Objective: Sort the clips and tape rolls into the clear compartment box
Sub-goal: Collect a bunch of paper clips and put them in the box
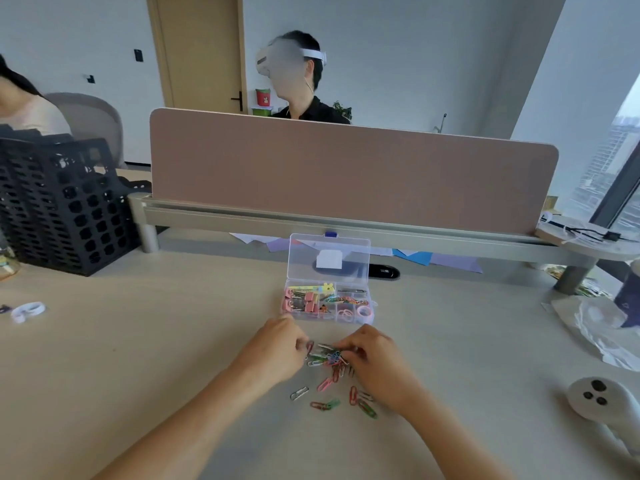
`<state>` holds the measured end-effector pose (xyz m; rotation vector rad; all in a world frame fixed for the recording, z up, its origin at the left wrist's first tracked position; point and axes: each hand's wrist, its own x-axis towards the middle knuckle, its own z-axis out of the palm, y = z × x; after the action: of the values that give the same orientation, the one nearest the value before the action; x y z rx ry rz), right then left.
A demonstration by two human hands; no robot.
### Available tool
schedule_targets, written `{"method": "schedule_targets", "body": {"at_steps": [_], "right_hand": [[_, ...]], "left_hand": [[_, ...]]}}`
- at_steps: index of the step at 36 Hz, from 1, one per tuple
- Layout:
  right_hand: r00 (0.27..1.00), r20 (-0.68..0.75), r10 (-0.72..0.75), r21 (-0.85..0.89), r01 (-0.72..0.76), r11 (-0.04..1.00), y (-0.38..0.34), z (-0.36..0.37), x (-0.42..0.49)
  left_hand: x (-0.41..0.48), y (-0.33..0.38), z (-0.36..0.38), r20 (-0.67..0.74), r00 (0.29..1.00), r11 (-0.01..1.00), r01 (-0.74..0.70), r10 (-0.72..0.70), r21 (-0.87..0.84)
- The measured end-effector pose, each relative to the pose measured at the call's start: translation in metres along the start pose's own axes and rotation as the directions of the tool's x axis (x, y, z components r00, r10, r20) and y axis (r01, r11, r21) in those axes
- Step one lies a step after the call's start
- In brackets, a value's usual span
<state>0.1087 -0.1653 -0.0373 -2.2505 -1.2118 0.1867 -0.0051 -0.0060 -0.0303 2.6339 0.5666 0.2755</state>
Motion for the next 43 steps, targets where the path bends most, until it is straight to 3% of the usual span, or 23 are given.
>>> {"method": "schedule_targets", "body": {"at_steps": [4,6,11,16,21,30,33,36,40,43], "right_hand": [[0.996,0.084,-0.04,0.046,0.036,0.998,-0.008,-0.01,-0.01],[0.997,0.075,-0.026,0.101,0.019,0.995,-0.007,-0.017,-0.013],[0.997,0.069,0.027,0.105,-0.034,0.994,0.012,-0.032,-0.021],[0.961,0.248,0.12,0.06,-0.139,0.988,0.026,-0.049,-0.03],[0.948,0.279,0.156,0.007,-0.165,0.986,0.019,-0.046,-0.033],[0.977,0.08,0.2,0.166,-0.211,0.963,-0.001,-0.018,-0.014],[0.983,0.097,0.153,0.242,-0.173,0.955,-0.008,-0.013,-0.011],[0.992,0.037,0.118,0.309,-0.124,0.943,-0.007,-0.01,-0.011],[0.985,-0.129,0.115,0.326,-0.068,0.943,0.004,-0.012,-0.013],[0.989,-0.094,0.113,0.282,-0.083,0.956,0.011,-0.016,-0.012]], "left_hand": [[-0.009,0.001,-0.005,0.176,0.978,0.994,-0.101,0.108,-0.046],[-0.011,-0.001,-0.013,0.194,0.973,0.99,-0.115,0.129,-0.084],[-0.016,-0.011,-0.027,0.235,0.97,0.971,0.0,0.058,-0.238],[-0.022,-0.015,-0.034,0.394,0.919,0.984,0.049,0.023,-0.171],[-0.024,-0.01,-0.03,0.399,0.916,0.993,0.006,0.041,-0.116],[-0.016,0.006,-0.006,0.2,0.977,0.957,-0.02,0.081,-0.29],[-0.014,0.003,-0.002,0.012,0.999,0.942,-0.044,0.051,-0.333],[-0.014,-0.003,-0.002,-0.158,0.987,0.963,-0.072,0.031,-0.261],[-0.011,-0.017,0.005,-0.13,0.991,0.991,-0.054,0.039,-0.119],[-0.01,-0.019,0.012,-0.099,0.993,0.996,-0.068,0.061,-0.065]]}}
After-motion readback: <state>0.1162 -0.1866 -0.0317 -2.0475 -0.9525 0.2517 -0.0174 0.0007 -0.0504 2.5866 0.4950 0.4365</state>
